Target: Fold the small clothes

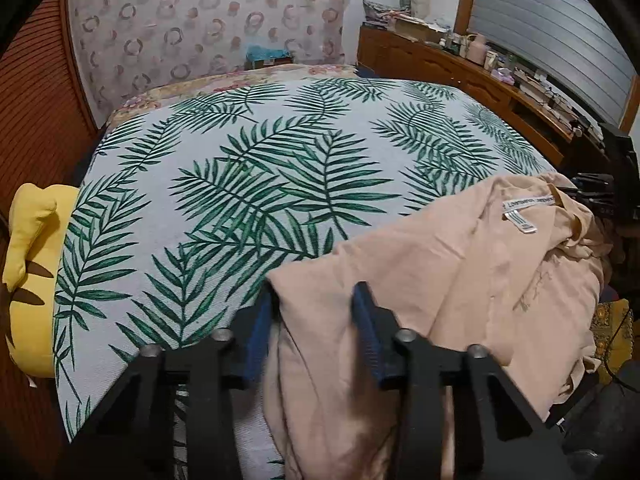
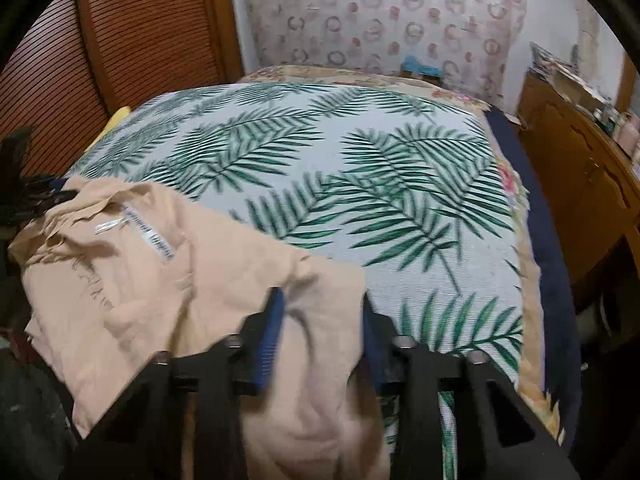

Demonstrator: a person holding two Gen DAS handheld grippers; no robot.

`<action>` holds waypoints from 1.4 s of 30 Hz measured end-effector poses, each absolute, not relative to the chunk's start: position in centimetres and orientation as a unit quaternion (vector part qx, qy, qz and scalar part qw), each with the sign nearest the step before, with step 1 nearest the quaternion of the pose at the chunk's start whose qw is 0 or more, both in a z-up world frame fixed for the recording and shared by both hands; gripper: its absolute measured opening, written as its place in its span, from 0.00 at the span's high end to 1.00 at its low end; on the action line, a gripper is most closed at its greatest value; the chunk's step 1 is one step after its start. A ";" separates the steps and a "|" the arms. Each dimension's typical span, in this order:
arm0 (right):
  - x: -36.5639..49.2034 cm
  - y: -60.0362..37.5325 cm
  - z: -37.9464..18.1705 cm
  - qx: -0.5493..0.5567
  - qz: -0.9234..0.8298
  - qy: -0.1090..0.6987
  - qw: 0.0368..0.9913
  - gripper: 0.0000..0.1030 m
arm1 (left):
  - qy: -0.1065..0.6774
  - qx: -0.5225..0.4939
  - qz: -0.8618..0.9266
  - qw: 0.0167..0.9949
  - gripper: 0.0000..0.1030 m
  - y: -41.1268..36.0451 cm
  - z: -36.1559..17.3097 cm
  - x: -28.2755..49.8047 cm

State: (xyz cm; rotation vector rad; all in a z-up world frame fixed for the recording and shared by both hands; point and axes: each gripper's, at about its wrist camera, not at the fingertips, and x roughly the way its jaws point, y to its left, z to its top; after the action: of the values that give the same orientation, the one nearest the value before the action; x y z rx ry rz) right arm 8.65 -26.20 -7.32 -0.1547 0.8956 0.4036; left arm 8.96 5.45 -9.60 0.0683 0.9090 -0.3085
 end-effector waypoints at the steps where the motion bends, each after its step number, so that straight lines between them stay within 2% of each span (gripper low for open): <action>1: 8.6 -26.1 -7.3 -0.071 0.195 0.431 0.878 0.84 | 0.438 0.029 -0.150 0.886 0.77 5.5 -9.5 8.9; 2: 8.4 -26.0 -7.2 -0.071 0.198 0.430 0.878 0.87 | 0.438 0.028 -0.151 0.886 0.84 5.5 -9.5 8.8; 5: 7.2 -25.7 -6.3 -0.072 0.203 0.416 0.883 0.91 | 0.424 0.016 -0.151 0.893 0.90 5.6 -8.4 8.0; 10: 3.6 -25.5 -1.6 -0.074 0.218 0.370 0.900 0.91 | 0.357 -0.010 -0.152 0.922 0.91 6.6 -2.9 4.6; 14: 0.3 -26.1 4.5 -0.070 0.243 0.318 0.914 0.92 | 0.303 -0.010 -0.163 0.939 0.91 6.8 2.1 1.7; 31: -10.1 -29.2 25.8 -0.106 0.244 0.123 0.956 0.92 | 0.070 0.044 -0.163 0.983 0.91 7.0 22.9 -5.8; 37: -13.2 -29.8 33.1 -0.118 0.221 0.063 0.966 0.92 | 0.003 0.061 -0.151 0.987 0.91 7.5 29.7 -7.7; 42: -15.9 -30.1 37.6 -0.124 0.208 0.030 0.970 0.92 | -0.024 0.074 -0.131 0.988 0.91 8.0 33.2 -8.7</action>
State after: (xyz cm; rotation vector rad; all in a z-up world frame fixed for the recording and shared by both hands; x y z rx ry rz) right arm -15.88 -30.06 37.60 -0.2502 0.0609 0.4199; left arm -8.69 7.99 33.20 0.1486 -0.0491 -0.2635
